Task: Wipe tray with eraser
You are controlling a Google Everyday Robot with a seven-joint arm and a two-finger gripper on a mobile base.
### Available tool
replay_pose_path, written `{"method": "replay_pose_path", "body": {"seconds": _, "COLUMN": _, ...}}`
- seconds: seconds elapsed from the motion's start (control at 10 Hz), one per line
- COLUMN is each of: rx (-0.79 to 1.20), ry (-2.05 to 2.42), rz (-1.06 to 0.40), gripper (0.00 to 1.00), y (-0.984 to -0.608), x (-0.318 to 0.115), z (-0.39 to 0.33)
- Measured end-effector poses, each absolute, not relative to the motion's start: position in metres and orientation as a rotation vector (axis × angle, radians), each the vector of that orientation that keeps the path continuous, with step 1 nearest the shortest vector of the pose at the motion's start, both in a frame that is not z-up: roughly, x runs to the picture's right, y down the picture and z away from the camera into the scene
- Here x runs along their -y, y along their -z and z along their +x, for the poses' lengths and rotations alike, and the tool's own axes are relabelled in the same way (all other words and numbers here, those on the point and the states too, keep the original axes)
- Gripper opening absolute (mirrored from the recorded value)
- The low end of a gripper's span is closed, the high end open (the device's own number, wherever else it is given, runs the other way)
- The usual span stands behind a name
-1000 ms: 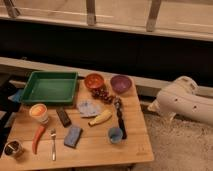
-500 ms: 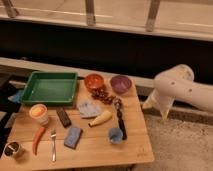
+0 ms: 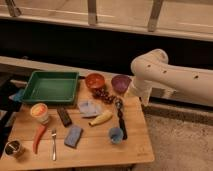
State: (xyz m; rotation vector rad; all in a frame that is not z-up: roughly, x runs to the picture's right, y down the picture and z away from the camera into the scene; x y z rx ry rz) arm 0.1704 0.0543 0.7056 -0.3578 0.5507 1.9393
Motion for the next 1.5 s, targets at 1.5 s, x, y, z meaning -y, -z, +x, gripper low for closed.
{"method": "replay_pose_path", "body": {"seconds": 1.5, "rx": -0.354, "ry": -1.519, "rz": -0.531, "gripper": 0.68, "y": -0.755, "x": -0.029, "z": -0.011}}
